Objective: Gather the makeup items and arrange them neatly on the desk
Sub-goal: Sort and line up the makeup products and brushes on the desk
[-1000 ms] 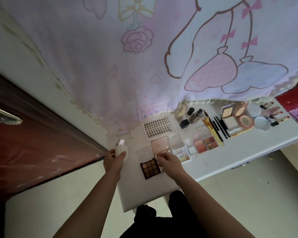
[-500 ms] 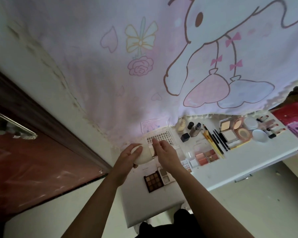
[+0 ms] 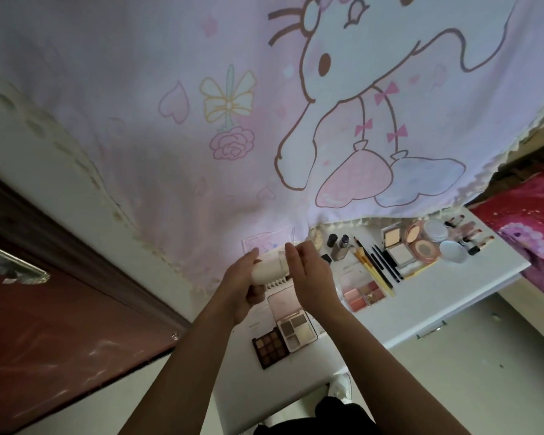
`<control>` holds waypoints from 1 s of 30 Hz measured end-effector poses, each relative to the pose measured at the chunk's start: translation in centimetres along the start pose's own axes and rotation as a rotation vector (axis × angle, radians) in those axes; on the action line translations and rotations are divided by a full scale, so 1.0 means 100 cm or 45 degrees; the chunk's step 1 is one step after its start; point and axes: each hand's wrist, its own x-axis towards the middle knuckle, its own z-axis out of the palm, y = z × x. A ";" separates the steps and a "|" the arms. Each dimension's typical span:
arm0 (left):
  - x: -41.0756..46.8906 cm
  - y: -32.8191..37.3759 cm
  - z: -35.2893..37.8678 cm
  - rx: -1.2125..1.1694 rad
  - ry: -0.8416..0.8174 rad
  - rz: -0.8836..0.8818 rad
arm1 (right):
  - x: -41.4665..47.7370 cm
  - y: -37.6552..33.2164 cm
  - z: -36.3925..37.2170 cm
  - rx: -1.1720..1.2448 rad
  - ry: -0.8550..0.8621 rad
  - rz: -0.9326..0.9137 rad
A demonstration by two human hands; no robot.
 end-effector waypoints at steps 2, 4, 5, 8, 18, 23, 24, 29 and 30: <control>-0.004 0.001 0.006 0.100 -0.061 0.214 | 0.005 0.003 -0.003 0.229 -0.008 0.269; -0.006 -0.003 0.008 0.283 -0.156 0.431 | 0.007 0.008 -0.008 0.485 -0.040 0.517; -0.006 -0.006 0.008 0.372 -0.163 0.511 | 0.006 0.010 -0.009 0.526 -0.043 0.560; -0.003 -0.007 0.014 0.468 0.033 0.511 | 0.003 0.012 -0.007 0.283 0.039 0.389; -0.003 -0.008 0.014 0.148 -0.120 0.420 | 0.007 0.008 -0.019 0.526 0.038 0.563; -0.004 -0.007 0.013 0.305 0.001 0.561 | 0.006 0.008 -0.018 0.405 0.050 0.453; -0.003 -0.006 0.015 0.315 0.113 0.507 | 0.006 0.006 -0.017 0.287 0.064 0.339; 0.000 -0.003 0.015 0.217 0.215 0.204 | 0.006 0.001 -0.014 0.227 0.014 0.155; -0.002 -0.003 0.014 0.198 0.121 0.240 | 0.008 0.003 -0.015 0.243 -0.027 0.192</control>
